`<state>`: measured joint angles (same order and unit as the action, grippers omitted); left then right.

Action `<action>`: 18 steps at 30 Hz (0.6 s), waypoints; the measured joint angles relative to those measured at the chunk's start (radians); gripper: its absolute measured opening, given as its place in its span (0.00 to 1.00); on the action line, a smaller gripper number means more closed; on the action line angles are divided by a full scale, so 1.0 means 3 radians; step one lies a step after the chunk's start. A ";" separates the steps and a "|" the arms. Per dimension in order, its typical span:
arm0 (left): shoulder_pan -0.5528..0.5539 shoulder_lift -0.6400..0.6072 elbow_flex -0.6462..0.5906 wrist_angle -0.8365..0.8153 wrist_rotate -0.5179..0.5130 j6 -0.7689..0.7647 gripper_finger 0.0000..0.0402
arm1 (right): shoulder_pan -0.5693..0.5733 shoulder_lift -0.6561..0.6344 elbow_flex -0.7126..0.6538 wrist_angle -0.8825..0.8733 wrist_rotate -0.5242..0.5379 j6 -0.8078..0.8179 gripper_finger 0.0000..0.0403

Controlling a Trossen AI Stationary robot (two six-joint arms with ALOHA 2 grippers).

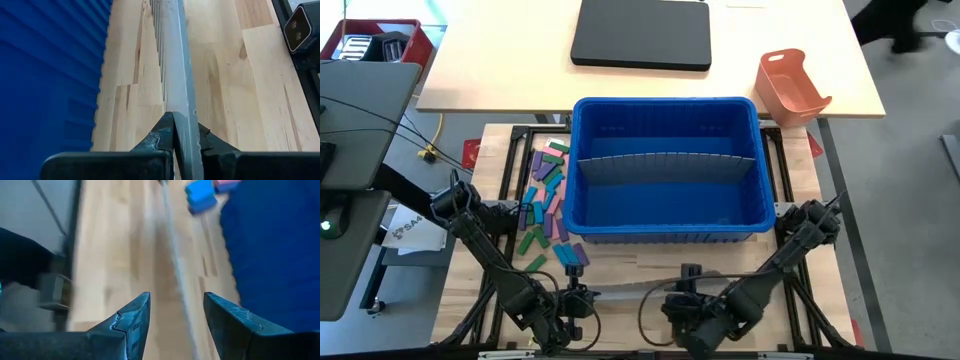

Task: Sort blocks
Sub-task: Insert the bin divider into the blue bin

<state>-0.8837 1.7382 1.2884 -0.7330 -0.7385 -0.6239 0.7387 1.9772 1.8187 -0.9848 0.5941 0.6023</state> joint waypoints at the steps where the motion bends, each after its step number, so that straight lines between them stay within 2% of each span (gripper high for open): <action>1: 0.0000 0.0000 0.0000 0.0003 0.0000 0.0000 0.01 | -0.0012 0.0039 -0.0001 -0.0024 -0.0024 0.0000 0.45; 4: 0.0000 0.0000 0.0000 0.0026 0.0001 0.0001 0.01 | -0.0042 0.0144 -0.0001 -0.0032 -0.0219 -0.0017 0.45; 7: 0.0000 0.0000 0.0000 0.0043 0.0012 0.0077 0.01 | -0.0064 0.0216 -0.0001 -0.0047 -0.0240 0.0058 0.41; 10: 0.0000 0.0000 0.0000 0.0109 0.0012 0.0155 0.01 | -0.0110 0.0262 -0.0001 -0.0064 -0.0230 0.0075 0.31; 15: 0.0000 -0.0002 0.0000 0.0232 -0.0044 0.0174 0.02 | -0.0154 0.0263 -0.0001 -0.0068 -0.0224 0.0102 0.05; 18: 0.0000 -0.0056 0.0000 0.0226 -0.0061 0.0261 0.08 | -0.0148 0.0258 -0.0001 -0.0118 -0.0192 0.0307 0.03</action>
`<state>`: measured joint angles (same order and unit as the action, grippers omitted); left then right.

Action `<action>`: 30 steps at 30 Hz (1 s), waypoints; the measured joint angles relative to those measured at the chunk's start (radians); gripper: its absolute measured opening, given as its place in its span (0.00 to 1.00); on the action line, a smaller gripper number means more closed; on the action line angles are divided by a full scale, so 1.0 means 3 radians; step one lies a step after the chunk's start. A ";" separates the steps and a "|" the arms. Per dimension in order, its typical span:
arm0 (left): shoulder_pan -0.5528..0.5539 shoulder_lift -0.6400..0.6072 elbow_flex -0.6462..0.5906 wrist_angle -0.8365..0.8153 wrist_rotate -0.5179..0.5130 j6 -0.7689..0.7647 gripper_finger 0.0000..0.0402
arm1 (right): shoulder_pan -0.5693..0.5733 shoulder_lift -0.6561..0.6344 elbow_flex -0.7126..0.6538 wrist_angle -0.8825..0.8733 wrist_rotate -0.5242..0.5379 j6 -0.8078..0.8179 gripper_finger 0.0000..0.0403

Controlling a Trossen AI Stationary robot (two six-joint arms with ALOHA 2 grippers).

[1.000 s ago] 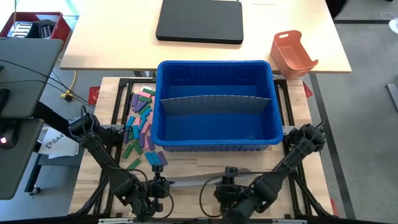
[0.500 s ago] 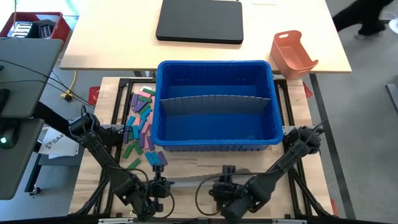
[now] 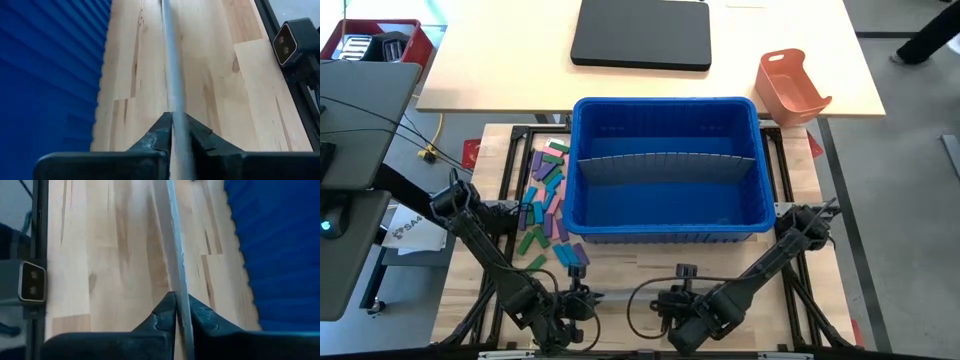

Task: Sort blocks
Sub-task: Insert the bin divider into the blue bin

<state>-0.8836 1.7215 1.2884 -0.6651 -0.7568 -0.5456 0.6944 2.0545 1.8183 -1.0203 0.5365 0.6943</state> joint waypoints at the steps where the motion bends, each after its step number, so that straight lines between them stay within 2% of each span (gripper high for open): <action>1: -0.0006 -0.0040 0.0000 -0.0031 -0.0003 0.0017 0.10 | 0.0006 -0.0003 0.0000 -0.0048 -0.0001 0.0090 0.03; 6: -0.0054 -0.0370 0.0013 -0.0300 -0.0145 -0.0019 0.22 | 0.0149 -0.0021 0.0000 -0.0283 0.0028 0.0505 0.01; 10: -0.0115 -0.0696 0.0017 -0.0620 -0.0608 -0.0092 0.28 | 0.0327 -0.0126 0.0000 -0.0376 0.0052 0.0867 0.01; 14: -0.0086 -0.0993 0.0017 -0.0932 -0.0887 -0.0052 0.31 | 0.0523 -0.0302 0.0000 -0.0435 0.0302 0.1143 0.01; 16: 0.0018 -0.1120 0.0017 -0.1058 -0.0778 0.0057 0.34 | 0.0628 -0.0395 0.0000 -0.0431 0.0464 0.1210 0.01; 20: 0.0401 -0.1315 0.0017 -0.1173 -0.0349 0.0346 0.41 | 0.0811 -0.0553 0.0000 -0.0427 0.0821 0.1323 0.01; 24: 0.0884 -0.1331 0.0006 -0.1099 0.0245 0.0745 0.49 | 0.0962 -0.0598 0.0000 -0.0426 0.1101 0.1431 0.00; 27: 0.1200 -0.1236 0.0003 -0.1020 0.0687 0.0985 0.53 | 0.1035 -0.0595 0.0000 -0.0424 0.1147 0.1526 0.00; 30: 0.1402 -0.1103 -0.0001 -0.0945 0.0697 0.1104 0.53 | 0.1089 -0.0583 0.0000 -0.0412 0.1148 0.1623 0.00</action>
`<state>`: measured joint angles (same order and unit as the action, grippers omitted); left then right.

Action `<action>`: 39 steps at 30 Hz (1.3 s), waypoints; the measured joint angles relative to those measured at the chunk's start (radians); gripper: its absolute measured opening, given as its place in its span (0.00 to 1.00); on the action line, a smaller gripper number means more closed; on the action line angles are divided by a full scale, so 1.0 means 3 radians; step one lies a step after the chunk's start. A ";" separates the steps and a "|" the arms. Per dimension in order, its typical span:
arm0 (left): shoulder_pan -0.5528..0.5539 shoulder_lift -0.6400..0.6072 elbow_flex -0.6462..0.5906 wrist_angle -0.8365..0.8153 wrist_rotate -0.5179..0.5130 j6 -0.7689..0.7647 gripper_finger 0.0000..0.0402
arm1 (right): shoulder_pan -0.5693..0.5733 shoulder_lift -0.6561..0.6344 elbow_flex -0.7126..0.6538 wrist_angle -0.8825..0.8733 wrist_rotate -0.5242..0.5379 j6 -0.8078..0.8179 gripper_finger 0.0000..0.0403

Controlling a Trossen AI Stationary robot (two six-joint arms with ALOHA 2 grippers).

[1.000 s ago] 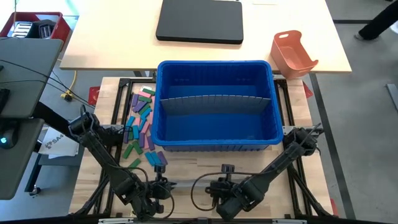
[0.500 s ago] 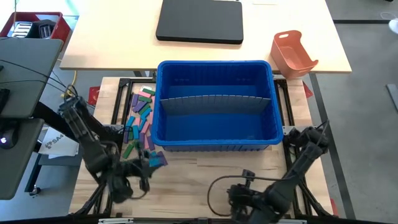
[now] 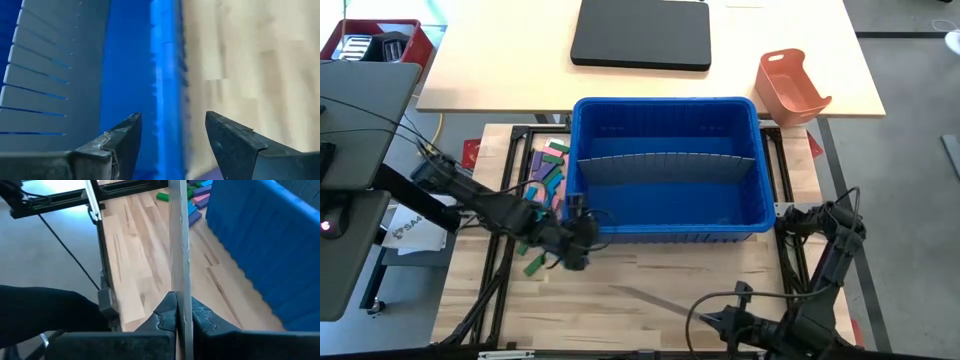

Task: Sort blocks
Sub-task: Insert the bin divider into the blue bin

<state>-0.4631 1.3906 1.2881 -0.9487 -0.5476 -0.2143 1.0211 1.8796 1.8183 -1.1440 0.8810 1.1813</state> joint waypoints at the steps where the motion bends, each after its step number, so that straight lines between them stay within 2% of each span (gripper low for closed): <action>1: 0.0044 0.0039 0.0000 0.0055 -0.0020 0.0055 0.53 | 0.0014 0.0005 0.0000 0.0010 0.0004 0.0023 0.00; 3: 0.0117 0.0128 0.0000 0.0230 0.0004 0.0174 0.53 | 0.0046 0.0009 0.0000 0.0016 0.0009 0.0051 0.00; 7: 0.0231 0.0314 0.0000 0.0659 0.0264 0.0344 0.52 | 0.0091 0.0009 0.0000 0.0038 0.0033 0.0087 0.00; 10: 0.0304 0.0451 0.0003 0.0801 0.0283 0.0376 0.50 | 0.0120 0.0012 0.0000 0.0089 0.0097 0.0084 0.00; 13: 0.0377 0.0583 0.0009 0.0871 0.0294 0.0371 0.43 | 0.0141 0.0012 0.0000 0.0112 0.0112 0.0079 0.00; 17: 0.0428 0.0674 -0.0004 0.0913 0.0274 0.0321 0.28 | 0.0140 0.0035 0.0000 0.0138 0.0117 0.0079 0.00; 19: 0.0434 0.0677 -0.0002 0.0921 0.0202 0.0321 0.18 | 0.0140 0.0062 0.0000 0.0142 0.0093 0.0079 0.00; 20: 0.0433 0.0684 -0.0002 0.0920 0.0174 0.0320 0.16 | 0.0140 0.0071 0.0000 0.0148 0.0086 0.0076 0.00; 24: 0.0402 0.0683 -0.0003 0.0912 0.0014 0.0283 0.16 | 0.0140 0.0135 0.0000 0.0163 0.0075 0.0077 0.00; 28: 0.0279 0.0684 -0.0009 0.0862 -0.0307 0.0175 0.16 | 0.0140 0.0202 0.0000 0.0192 0.0027 0.0077 0.00; 35: 0.0051 0.0685 -0.0009 0.0680 -0.0829 -0.0217 0.16 | 0.0140 0.0237 0.0000 0.0229 -0.0060 0.0089 0.00; 39: 0.0017 0.0685 -0.0009 0.0643 -0.0963 -0.0419 0.17 | 0.0140 0.0237 0.0000 0.0230 -0.0060 0.0085 0.00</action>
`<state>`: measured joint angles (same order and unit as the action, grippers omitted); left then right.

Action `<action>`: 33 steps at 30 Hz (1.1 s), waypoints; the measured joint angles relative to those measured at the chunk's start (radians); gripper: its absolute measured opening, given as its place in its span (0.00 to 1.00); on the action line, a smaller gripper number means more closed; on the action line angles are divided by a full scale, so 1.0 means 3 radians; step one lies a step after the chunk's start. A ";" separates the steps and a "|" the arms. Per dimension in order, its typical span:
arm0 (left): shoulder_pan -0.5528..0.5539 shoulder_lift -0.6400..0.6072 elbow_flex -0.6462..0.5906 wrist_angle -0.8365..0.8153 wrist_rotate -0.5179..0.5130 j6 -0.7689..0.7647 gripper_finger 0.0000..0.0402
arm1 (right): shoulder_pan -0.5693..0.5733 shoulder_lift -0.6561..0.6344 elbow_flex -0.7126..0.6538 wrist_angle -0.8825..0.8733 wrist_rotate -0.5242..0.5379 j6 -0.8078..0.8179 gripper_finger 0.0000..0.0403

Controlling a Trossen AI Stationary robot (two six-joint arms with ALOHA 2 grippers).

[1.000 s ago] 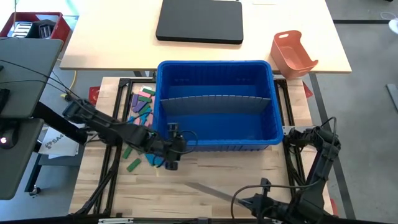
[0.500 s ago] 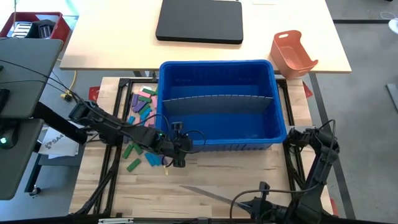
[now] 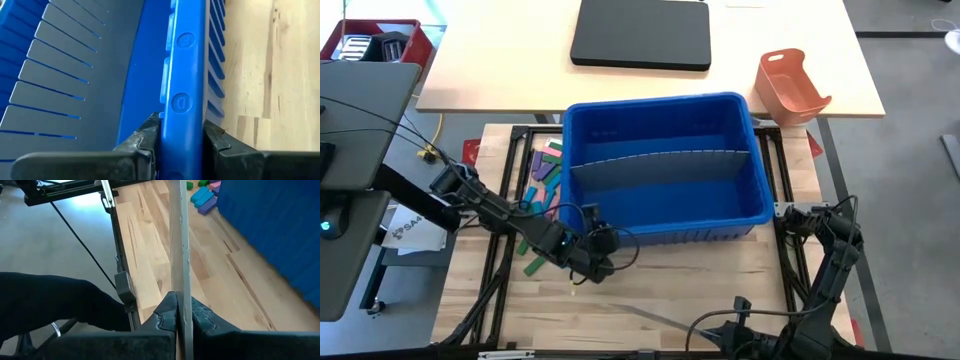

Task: Sort blocks
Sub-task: Insert the bin divider into the blue bin

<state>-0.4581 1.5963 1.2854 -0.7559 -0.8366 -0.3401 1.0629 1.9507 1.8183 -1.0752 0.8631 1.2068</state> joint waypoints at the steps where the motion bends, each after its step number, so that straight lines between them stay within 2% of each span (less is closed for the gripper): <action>1: 0.0000 -0.0001 0.0000 0.0000 -0.0014 -0.0040 0.17 | 0.0000 0.0000 0.0000 0.0000 0.0000 0.0000 0.00; 5: 0.0009 0.0006 0.0000 0.0057 -0.0144 -0.0174 0.17 | 0.0000 0.0000 0.0000 0.0004 0.0000 -0.0004 0.00; 11: 0.0061 0.0115 0.0000 0.0133 -0.0558 -0.0495 0.17 | 0.0000 0.0000 0.0000 0.0003 0.0001 -0.0008 0.00; 15: 0.0216 0.0228 0.0028 0.0236 -0.0621 -0.0499 0.17 | 0.0000 0.0000 0.0000 -0.0002 0.0000 -0.0033 0.00; 25: 0.0523 0.0334 0.0185 0.0422 -0.0191 -0.0046 0.18 | 0.0000 0.0000 0.0000 -0.0015 -0.0008 -0.0034 0.00; 28: 0.0587 0.0356 0.0243 0.0507 0.0022 -0.0042 0.27 | 0.0000 0.0000 0.0000 -0.0017 -0.0008 -0.0039 0.00; 33: 0.0707 0.0337 0.0264 0.0945 0.0404 0.0098 0.44 | 0.0037 -0.0014 0.0000 -0.0138 0.0000 0.0033 0.00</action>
<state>-0.2461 1.6973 1.3647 -0.4725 -0.7154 -0.3108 1.0739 1.9465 1.8183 -1.1166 0.8631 1.2166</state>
